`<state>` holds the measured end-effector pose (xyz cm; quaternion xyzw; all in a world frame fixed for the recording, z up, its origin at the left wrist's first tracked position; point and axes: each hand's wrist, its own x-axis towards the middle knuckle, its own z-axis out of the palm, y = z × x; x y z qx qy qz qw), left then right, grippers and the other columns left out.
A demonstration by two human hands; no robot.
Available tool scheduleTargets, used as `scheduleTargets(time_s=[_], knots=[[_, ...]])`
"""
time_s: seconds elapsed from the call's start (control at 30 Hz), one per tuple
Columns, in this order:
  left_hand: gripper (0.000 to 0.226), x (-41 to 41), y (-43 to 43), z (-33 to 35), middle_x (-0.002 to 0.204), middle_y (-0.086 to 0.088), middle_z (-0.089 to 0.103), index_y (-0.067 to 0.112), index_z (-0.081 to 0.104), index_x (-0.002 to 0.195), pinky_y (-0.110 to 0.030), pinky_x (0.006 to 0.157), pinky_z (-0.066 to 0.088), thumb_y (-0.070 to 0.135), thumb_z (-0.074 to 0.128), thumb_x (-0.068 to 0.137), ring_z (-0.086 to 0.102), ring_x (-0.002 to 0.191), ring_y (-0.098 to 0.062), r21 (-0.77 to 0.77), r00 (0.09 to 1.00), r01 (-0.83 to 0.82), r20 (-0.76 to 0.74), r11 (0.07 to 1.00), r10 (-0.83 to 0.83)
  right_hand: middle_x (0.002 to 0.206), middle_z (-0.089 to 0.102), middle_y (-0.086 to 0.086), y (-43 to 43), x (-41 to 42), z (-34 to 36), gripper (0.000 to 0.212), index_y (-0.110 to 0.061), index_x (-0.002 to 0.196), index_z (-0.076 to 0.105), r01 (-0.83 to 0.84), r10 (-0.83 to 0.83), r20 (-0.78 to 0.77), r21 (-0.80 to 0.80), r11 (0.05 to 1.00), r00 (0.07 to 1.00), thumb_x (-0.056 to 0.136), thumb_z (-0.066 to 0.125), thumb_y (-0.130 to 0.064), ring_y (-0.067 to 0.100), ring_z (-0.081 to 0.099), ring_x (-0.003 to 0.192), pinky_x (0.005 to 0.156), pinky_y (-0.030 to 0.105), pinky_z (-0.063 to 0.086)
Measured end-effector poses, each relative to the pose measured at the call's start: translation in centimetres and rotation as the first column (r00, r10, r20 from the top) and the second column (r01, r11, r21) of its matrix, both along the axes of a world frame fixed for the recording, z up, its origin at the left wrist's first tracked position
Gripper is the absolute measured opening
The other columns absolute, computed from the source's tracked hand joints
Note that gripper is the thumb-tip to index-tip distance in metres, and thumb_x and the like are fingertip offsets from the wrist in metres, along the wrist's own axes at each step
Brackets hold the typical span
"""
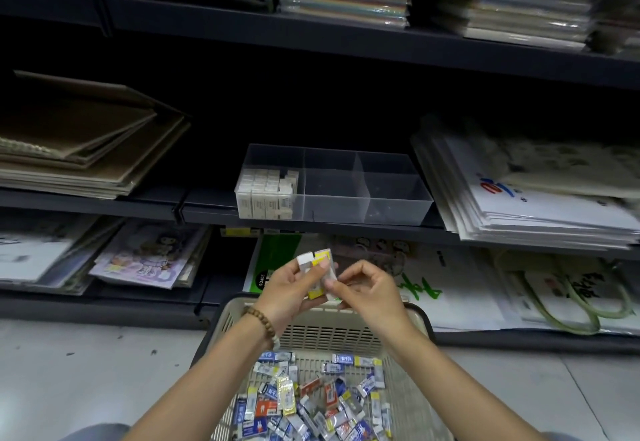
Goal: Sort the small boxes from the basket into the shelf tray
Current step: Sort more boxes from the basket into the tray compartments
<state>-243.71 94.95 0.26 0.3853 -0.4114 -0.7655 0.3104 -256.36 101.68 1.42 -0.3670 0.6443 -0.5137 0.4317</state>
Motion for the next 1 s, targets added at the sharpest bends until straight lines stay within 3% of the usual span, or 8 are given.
scheduleTargets(time_s=[0.27,0.37,0.5,0.6,0.7,0.77,0.87,1.0], knots=[[0.042,0.3,0.2,0.2,0.099,-0.005,0.072,0.010,0.066,0.106,-0.019,0.062,0.054,0.037,0.065,0.074,0.070,0.083,-0.011,0.071,0.999,-0.051,-0.013,0.996,0.052,0.091,0.072,-0.003,-0.1,0.1,-0.7,0.022,-0.019,0.093,0.070,-0.065,0.054,0.098,0.110,0.992,0.994,0.077,0.074,-0.034,0.009,0.064,0.083,0.073,0.025,0.053],[0.038,0.3,0.0,0.6,0.102,-0.011,0.070,0.004,0.063,0.105,-0.020,0.064,0.055,0.036,0.058,0.085,0.070,0.088,-0.017,0.138,1.000,-0.025,-0.010,0.990,0.027,0.096,0.073,0.006,-0.3,-0.6,0.1,0.018,-0.012,0.096,0.065,0.019,-0.027,0.210,0.038,0.999,0.977,0.081,0.071,-0.020,0.013,0.069,0.077,0.070,0.022,0.056],[0.040,0.7,-0.9,1.1,0.097,-0.014,0.068,-0.004,0.047,0.120,-0.024,0.057,0.057,0.029,0.041,0.098,0.067,0.076,-0.018,0.134,0.998,-0.037,0.060,0.990,0.029,0.090,0.072,0.008,-0.5,-2.9,2.2,0.019,-0.007,0.102,0.063,-0.063,0.069,0.059,-0.100,0.993,0.996,0.083,0.067,-0.010,0.012,0.070,0.071,0.060,0.018,0.055],[0.053,1.1,-0.8,1.7,0.102,-0.019,0.066,-0.003,0.052,0.119,-0.028,0.064,0.059,0.042,0.047,0.091,0.066,0.082,-0.024,0.158,0.993,0.095,0.057,0.983,-0.105,0.087,0.072,0.008,-0.1,-3.3,3.0,0.021,-0.006,0.101,0.063,-0.227,0.231,0.040,-0.092,0.970,0.972,0.081,0.069,-0.010,0.014,0.070,0.071,0.063,0.019,0.054],[0.052,1.5,-0.1,1.8,0.117,-0.014,0.064,0.007,0.057,0.119,-0.027,0.081,0.055,0.042,0.056,0.080,0.066,0.100,-0.022,0.028,0.948,0.307,0.085,0.951,-0.308,0.088,0.071,0.011,0.0,-2.9,2.7,0.021,-0.007,0.100,0.065,-0.266,0.265,-0.016,-0.045,0.963,0.964,0.079,0.071,-0.009,0.012,0.069,0.072,0.064,0.018,0.053],[0.050,1.6,0.2,1.6,0.121,-0.008,0.062,0.013,0.054,0.123,-0.026,0.087,0.053,0.031,0.065,0.077,0.064,0.104,-0.017,-0.129,0.918,0.371,0.203,0.919,-0.342,0.090,0.072,0.013,0.0,-2.7,2.6,0.024,-0.006,0.102,0.066,-0.236,0.235,-0.023,-0.038,0.971,0.972,0.079,0.072,-0.010,0.014,0.069,0.073,0.065,0.018,0.054],[0.049,1.6,0.1,1.4,0.116,0.001,0.064,0.019,0.053,0.125,-0.022,0.085,0.053,0.015,0.070,0.079,0.067,0.097,-0.013,-0.299,0.911,0.364,0.309,0.882,-0.271,0.096,0.069,0.013,-0.1,-2.6,2.8,0.029,-0.005,0.104,0.063,-0.182,0.182,-0.003,-0.065,0.981,0.983,0.077,0.073,-0.009,0.017,0.070,0.075,0.064,0.019,0.055],[0.046,1.4,-0.1,1.7,0.112,0.003,0.065,0.016,0.054,0.119,-0.016,0.071,0.052,0.005,0.071,0.077,0.068,0.090,-0.007,-0.347,0.956,0.268,0.208,0.899,-0.204,0.107,0.066,0.014,0.0,-2.7,3.1,0.034,-0.006,0.112,0.061,-0.155,0.158,0.051,-0.060,0.986,0.986,0.080,0.071,-0.009,0.020,0.071,0.083,0.072,0.020,0.057]])
